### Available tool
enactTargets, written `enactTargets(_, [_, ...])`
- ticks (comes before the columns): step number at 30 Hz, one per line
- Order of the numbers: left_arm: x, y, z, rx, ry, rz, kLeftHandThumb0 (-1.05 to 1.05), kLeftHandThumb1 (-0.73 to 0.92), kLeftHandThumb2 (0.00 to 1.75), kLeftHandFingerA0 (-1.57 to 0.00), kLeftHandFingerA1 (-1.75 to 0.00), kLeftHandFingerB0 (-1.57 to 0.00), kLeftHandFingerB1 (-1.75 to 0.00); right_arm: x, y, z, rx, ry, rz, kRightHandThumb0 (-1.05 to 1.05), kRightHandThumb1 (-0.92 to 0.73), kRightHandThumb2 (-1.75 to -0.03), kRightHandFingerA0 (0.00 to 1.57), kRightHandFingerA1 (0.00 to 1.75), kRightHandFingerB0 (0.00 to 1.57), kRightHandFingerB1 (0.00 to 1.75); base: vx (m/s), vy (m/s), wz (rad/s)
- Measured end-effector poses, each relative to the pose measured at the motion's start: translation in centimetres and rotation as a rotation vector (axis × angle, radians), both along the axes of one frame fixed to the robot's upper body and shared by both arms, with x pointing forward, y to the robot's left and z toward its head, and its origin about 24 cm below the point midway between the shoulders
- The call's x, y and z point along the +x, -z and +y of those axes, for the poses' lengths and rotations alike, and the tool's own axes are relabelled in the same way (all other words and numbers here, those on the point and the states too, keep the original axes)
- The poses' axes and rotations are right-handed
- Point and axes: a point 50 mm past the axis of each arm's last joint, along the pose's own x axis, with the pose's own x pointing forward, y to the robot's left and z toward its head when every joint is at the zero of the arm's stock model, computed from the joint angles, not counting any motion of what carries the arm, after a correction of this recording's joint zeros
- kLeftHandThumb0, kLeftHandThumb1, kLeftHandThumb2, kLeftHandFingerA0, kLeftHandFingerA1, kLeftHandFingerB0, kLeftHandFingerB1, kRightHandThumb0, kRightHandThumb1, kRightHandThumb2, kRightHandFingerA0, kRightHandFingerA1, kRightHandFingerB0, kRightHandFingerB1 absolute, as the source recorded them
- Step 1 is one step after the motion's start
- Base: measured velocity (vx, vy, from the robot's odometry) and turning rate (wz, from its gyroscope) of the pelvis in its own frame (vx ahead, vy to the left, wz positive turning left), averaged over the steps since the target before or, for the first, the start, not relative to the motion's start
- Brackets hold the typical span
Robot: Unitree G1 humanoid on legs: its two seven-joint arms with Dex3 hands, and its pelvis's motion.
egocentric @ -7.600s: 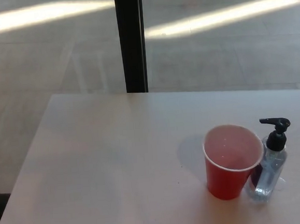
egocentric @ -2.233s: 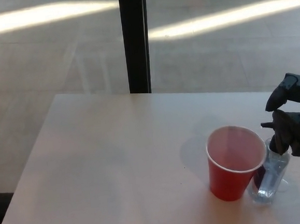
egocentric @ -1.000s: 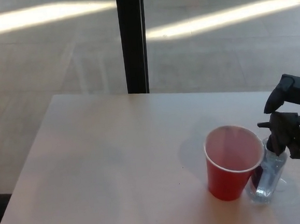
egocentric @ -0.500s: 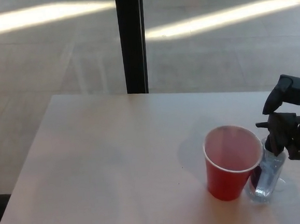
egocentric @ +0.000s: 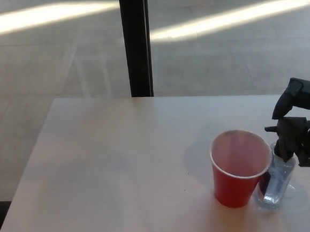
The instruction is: The robot uses its right hand fist to press the hand soap kept in the middle of the table to get liquid hand soap out
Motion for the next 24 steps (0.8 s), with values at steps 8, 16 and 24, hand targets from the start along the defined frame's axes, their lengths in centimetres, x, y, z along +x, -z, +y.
enactTargets(8, [0.0,0.0,0.0,0.0,0.0,0.0,-0.54,0.81,0.64,-0.72,-0.59,-0.56,-0.51,0.02,0.07,-0.07,0.002,0.002,-0.005,-0.29,-0.55,-1.22,1.08,1.75,0.76,1.61,0.0,0.0,0.0])
enactTargets(16, [0.0,0.0,0.0,0.0,0.0,0.0,-0.53,0.81,0.64,-0.76,-0.62,-0.59,-0.53,0.03,0.12,-0.13,0.006,0.004,-0.01,-0.34,-0.47,-1.35,1.08,1.75,0.7,1.66,0.0,0.0,0.0])
enactTargets(24, [-0.1,0.03,0.01,0.0,-0.001,0.003,-0.53,0.81,0.64,-0.72,-0.59,-0.57,-0.52,-0.03,0.11,-0.26,0.024,0.006,-0.01,-0.35,-0.54,-1.23,1.03,1.75,0.63,1.7,0.0,0.0,0.0])
